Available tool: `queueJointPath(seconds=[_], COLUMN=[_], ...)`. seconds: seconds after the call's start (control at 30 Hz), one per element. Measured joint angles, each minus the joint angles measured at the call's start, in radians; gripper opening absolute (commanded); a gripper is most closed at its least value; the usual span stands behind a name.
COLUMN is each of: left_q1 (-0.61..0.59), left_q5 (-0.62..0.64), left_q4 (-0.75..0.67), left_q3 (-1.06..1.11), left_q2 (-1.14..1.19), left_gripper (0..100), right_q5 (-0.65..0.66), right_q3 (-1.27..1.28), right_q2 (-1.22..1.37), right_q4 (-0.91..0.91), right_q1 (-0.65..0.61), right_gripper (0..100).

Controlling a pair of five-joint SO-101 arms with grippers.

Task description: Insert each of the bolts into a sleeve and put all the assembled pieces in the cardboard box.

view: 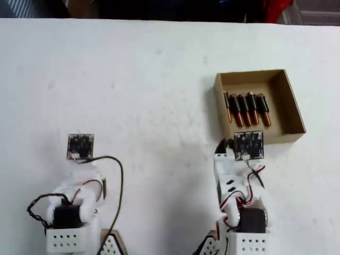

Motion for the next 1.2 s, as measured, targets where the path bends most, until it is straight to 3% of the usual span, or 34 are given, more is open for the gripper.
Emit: queueJointPath(seconds=[0.47,0.83,1.2], left_q1=[0.000,0.000,0.000], left_q5=[0.000,0.000,0.000], left_q4=[0.000,0.000,0.000], left_q3=[0.000,0.000,0.000], left_q2=[0.000,0.000,0.000], left_gripper=[3,3,3], right_q5=[-0.002,-0.002,0.101], right_q3=[0.077,0.077,0.080], right_q2=[0.002,0.002,0.002], right_q4=[0.000,0.106,0.199], right_q1=[0.002,0.000,0.000], right_gripper=[1.9,1.8,1.8])
